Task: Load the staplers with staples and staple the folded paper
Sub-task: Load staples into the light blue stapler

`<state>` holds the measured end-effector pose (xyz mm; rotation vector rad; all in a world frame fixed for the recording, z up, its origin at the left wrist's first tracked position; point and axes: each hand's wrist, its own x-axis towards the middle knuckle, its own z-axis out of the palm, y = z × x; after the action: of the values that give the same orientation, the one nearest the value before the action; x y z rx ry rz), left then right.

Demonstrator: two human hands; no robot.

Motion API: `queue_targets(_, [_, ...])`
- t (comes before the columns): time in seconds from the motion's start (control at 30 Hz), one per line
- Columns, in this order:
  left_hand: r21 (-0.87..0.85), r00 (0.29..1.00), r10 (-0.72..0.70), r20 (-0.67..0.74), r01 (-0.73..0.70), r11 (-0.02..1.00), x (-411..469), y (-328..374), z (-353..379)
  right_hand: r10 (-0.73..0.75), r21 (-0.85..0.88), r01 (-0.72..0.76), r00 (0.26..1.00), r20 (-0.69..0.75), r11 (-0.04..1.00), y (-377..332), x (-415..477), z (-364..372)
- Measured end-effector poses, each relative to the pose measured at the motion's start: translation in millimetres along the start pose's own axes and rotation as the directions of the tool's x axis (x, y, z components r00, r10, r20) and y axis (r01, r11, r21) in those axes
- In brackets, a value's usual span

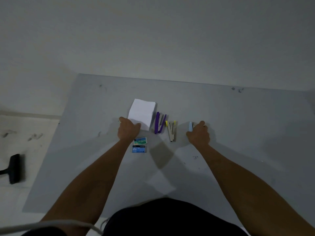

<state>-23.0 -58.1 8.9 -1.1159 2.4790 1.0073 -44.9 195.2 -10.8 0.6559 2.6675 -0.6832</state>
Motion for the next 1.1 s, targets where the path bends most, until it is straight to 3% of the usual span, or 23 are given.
queue_targets(0.1, [0.051,0.992,0.117,-0.034,-0.116,0.992,-10.9,14.9,-1.1,-0.059,0.105,0.059,0.998,-0.006,0.993,-7.0,-2.1,-3.7])
queue_targets(0.17, [0.085,0.964,0.265,0.017,-0.266,0.960,-18.7,26.4,0.4,-0.096,0.182,0.090,0.995,0.022,0.979,-20.5,-4.1,-11.0])
queue_targets(0.33, [0.043,0.735,0.612,0.293,-0.649,0.759,-51.3,53.8,5.7,-0.126,0.569,0.037,0.985,0.118,0.822,-63.8,-8.6,-42.8])
queue_targets(0.43, [-0.094,0.691,0.653,0.312,-0.661,0.745,-65.5,64.7,3.9,-0.201,0.657,0.062,0.970,0.139,0.752,-78.1,-15.2,-65.4])
queue_targets(0.6, [-0.214,0.663,0.722,0.200,-0.689,0.692,-77.2,82.6,-9.9,-0.342,0.725,0.094,0.918,0.202,0.682,-79.7,-27.7,-83.4])
queue_targets(0.8, [-0.073,0.709,0.674,0.206,-0.676,0.733,-79.1,80.9,-18.1,-0.378,0.802,0.051,0.899,0.223,0.595,-70.3,-35.9,-86.6])
queue_targets(0.93, [-0.059,0.687,0.701,0.190,-0.705,0.707,-86.2,85.5,-21.5,-0.348,0.795,0.108,0.928,0.135,0.597,-63.7,-40.1,-79.6])
queue_targets(1.1, [0.025,0.654,0.746,0.126,-0.753,0.657,-89.5,91.4,-19.4,-0.242,0.794,0.063,0.964,0.108,0.604,-61.6,-40.7,-73.5])
